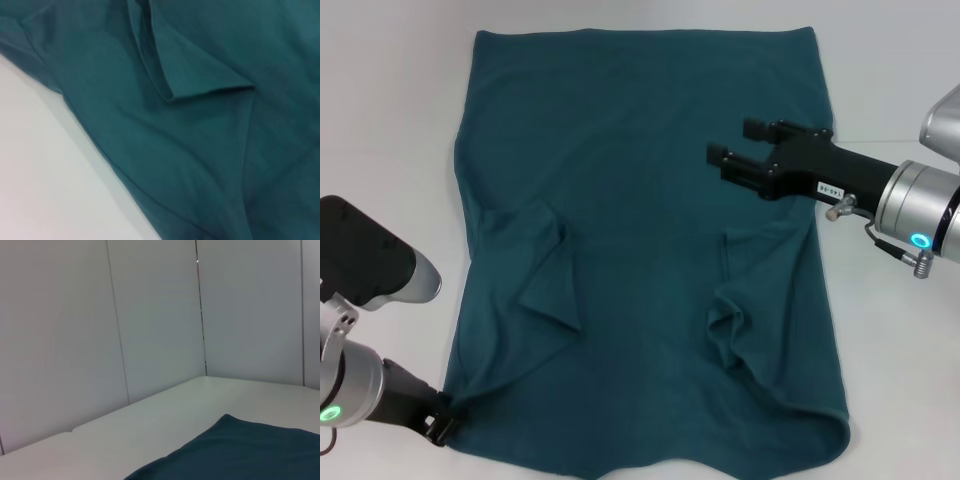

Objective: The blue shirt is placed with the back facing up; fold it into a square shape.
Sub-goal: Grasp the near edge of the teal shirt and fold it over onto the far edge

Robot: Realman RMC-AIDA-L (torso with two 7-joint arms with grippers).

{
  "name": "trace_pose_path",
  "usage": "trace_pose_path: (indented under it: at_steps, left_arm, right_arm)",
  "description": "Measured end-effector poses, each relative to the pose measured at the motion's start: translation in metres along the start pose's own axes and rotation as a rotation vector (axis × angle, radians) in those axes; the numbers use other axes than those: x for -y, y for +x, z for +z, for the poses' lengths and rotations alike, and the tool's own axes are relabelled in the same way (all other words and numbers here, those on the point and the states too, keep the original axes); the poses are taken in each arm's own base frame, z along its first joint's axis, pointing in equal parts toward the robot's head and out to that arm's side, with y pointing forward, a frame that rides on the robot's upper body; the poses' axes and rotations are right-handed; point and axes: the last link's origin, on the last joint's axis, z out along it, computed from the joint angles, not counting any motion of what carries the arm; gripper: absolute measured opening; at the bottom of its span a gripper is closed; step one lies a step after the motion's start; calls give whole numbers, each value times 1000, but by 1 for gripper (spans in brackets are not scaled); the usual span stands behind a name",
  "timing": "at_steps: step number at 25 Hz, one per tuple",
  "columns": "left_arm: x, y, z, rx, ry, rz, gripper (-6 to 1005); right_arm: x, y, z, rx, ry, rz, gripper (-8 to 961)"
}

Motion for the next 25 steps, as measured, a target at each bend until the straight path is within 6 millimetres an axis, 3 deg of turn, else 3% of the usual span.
trace_pose_path:
  at_steps: [8, 10, 25]
  left_arm:
    - [-1, 0, 1, 0, -2, -1, 220]
    - [-1, -1, 1, 4, -8, -2, 58]
    - [-4, -5, -15, 70, -45, 74, 36]
  right_arm:
    - [1, 0, -3, 10, 0, 10, 696]
    - [1, 1, -3, 9, 2, 14, 696]
    - [2, 1, -4, 5, 6, 34, 695]
